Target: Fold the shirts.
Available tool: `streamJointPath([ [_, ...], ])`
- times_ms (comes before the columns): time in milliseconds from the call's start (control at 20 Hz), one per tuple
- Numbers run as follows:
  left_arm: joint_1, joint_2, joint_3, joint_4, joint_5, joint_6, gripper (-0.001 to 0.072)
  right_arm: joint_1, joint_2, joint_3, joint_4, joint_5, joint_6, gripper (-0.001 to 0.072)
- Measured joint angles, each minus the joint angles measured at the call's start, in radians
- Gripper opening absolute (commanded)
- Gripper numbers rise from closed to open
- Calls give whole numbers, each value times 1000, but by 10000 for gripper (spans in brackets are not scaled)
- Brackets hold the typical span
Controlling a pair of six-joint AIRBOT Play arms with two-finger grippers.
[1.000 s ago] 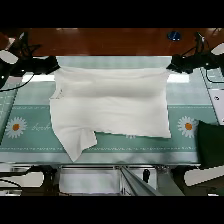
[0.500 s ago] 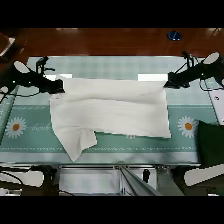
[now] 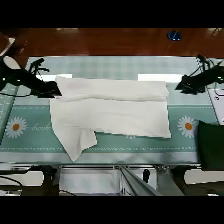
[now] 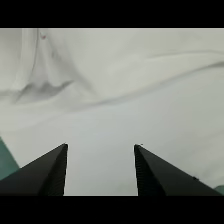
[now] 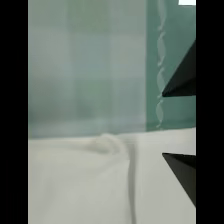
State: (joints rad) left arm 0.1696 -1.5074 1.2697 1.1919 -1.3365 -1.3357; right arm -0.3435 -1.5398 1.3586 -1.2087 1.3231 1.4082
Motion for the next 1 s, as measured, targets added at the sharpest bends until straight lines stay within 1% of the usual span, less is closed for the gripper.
streamJointPath([
  [100, 36, 95, -112, 7, -8, -10, 506, -65, 106, -122, -23, -36, 14, 411],
  [250, 105, 251, -351, -5, -8, -35, 506, -125, 281, -388, 28, -144, 5, 411],
  [400, 196, 410, -579, -88, 32, -43, 505, -148, 414, -639, 168, -262, -46, 409],
  [500, 252, 474, -687, -127, 52, -47, 505, -156, 454, -733, 234, -280, -91, 409],
  [700, 303, 523, -811, -166, 71, -48, 504, -162, 484, -809, 270, -273, -132, 409],
  [1000, 313, 508, -857, -196, 152, -68, 503, -163, 494, -834, 305, -249, -148, 409],
])
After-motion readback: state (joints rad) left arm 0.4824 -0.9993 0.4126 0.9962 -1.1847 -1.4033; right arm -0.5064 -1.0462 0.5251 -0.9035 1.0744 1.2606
